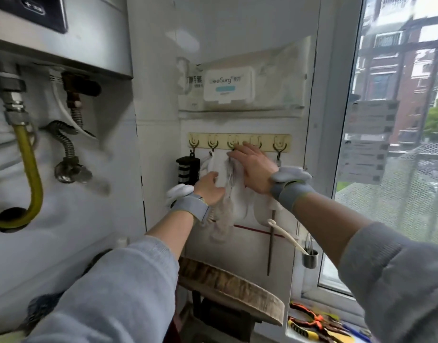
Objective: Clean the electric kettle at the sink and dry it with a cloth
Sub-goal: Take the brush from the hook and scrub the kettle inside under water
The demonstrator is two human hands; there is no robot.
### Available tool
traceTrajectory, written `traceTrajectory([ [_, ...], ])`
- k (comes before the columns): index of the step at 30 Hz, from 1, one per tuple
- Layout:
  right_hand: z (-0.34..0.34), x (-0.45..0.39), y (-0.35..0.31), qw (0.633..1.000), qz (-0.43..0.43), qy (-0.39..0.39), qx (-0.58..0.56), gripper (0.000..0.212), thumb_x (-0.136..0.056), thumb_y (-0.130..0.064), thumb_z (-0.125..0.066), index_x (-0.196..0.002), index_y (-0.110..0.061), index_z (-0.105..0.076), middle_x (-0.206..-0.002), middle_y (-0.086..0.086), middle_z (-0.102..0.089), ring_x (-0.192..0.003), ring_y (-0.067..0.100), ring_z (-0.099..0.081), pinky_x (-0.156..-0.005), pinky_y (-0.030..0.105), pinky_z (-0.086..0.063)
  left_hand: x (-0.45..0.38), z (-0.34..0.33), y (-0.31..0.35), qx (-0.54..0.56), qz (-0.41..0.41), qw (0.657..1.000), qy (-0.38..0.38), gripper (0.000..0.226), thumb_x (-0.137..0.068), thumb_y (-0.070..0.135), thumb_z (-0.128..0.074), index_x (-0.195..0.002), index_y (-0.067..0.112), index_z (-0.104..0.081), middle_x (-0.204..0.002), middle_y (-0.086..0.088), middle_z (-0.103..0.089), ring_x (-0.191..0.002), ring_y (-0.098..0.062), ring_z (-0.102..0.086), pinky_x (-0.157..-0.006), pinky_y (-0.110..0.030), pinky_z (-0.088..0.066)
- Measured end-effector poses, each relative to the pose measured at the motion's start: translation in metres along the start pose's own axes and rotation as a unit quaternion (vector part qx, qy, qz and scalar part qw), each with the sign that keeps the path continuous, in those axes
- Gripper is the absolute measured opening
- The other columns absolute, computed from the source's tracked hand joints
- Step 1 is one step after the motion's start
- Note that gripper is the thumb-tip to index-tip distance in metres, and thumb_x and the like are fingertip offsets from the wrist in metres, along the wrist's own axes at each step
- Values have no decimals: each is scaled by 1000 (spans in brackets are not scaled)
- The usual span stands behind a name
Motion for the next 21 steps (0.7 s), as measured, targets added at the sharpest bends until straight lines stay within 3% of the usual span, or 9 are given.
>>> traceTrajectory([
  [4,-15,-17,1,999,12,-34,41,65,-86,2,-47,-146,-19,-32,-159,2,-13,-148,20,-4,-118,34,-7,-15,-3,-5,12,0,999,31,45,-92,17,-56,-135,6,-50,-136,-13,-54,-124,-27,-52,-106,-34,-40],
  [9,-19,-22,6,998,34,5,55,58,-89,3,-42,-143,-19,-39,-157,-1,-22,-147,19,-8,-119,31,-8,-18,-5,-9,44,-9,998,55,34,-89,31,-62,-114,9,-67,-118,-8,-66,-110,-25,-60,-98,-32,-47],
  [13,-16,-22,7,996,48,28,67,56,-88,1,-43,-140,-18,-42,-152,-1,-34,-146,19,-15,-117,34,-16,-16,-6,-1,92,-22,994,53,11,-94,10,-53,-92,6,-62,-94,-12,-63,-84,-26,-60,-83,-35,-49],
  [15,-14,-23,8,997,44,39,57,56,-86,1,-45,-139,-17,-45,-150,0,-38,-144,20,-20,-114,35,-20,-15,-7,-4,197,-17,980,19,21,-97,0,-39,-84,14,-47,-82,-11,-52,-66,-23,-52,-66,-35,-47],
  [19,-8,-29,5,996,50,58,54,50,-85,-1,-48,-132,-15,-52,-140,2,-50,-132,26,-34,-106,36,-31,-6,11,-5,184,-57,981,19,20,-100,6,-32,-103,16,-50,-73,-2,-40,-60,-14,-39,-54,-25,-43],
  [21,-9,-33,5,997,39,57,33,45,-86,0,-47,-128,-11,-55,-133,6,-54,-123,28,-42,-101,35,-34,-4,19,3,175,-76,981,21,18,-101,12,-35,-104,15,-53,-69,-1,-39,-56,-13,-38,-51,-25,-39],
])
Point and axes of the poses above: each hand's wrist, its own x-axis away from the middle knuckle, its own z-axis out of the back of the hand, y = z × x, the point moved 8 cm from there along -x, towards the middle knuckle
